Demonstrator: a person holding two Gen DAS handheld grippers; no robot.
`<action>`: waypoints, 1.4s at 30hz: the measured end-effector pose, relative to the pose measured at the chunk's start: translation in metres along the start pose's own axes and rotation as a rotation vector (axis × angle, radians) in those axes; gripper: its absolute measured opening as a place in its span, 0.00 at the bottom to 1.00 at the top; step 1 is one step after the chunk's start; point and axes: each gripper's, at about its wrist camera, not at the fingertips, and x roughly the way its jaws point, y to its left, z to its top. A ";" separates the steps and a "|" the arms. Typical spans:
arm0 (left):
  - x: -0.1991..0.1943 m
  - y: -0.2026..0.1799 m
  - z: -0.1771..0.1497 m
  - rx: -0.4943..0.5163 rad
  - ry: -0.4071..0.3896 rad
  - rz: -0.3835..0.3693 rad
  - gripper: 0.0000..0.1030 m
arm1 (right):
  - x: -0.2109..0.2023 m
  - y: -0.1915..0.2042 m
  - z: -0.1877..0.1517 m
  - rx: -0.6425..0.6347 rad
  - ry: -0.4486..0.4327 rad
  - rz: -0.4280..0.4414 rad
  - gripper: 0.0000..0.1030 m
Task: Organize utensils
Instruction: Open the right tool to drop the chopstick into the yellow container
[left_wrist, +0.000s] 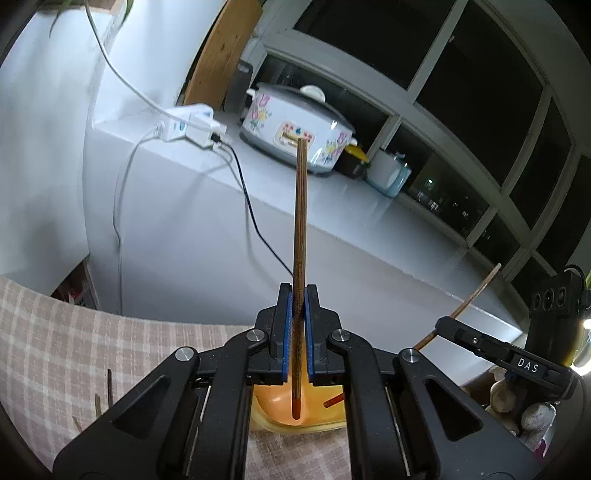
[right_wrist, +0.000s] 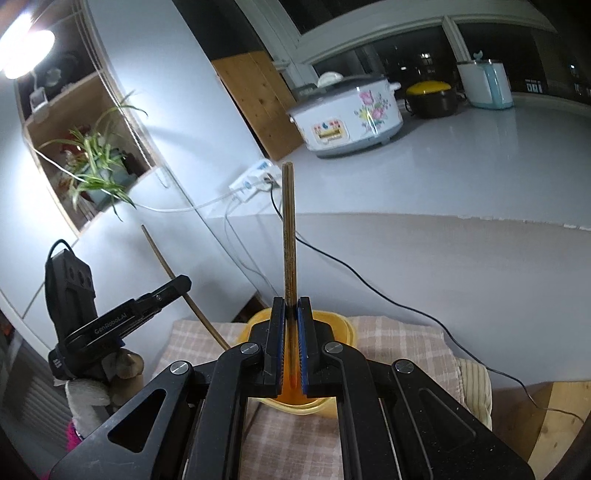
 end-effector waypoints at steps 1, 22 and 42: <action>0.001 0.001 -0.002 0.000 0.006 0.001 0.04 | 0.003 -0.001 -0.001 0.001 0.007 -0.003 0.05; 0.007 -0.002 -0.026 0.041 0.089 0.002 0.16 | 0.042 0.003 -0.022 -0.035 0.116 -0.071 0.05; -0.090 0.025 -0.032 0.078 -0.030 0.036 0.31 | -0.019 0.024 -0.027 -0.110 -0.017 -0.163 0.34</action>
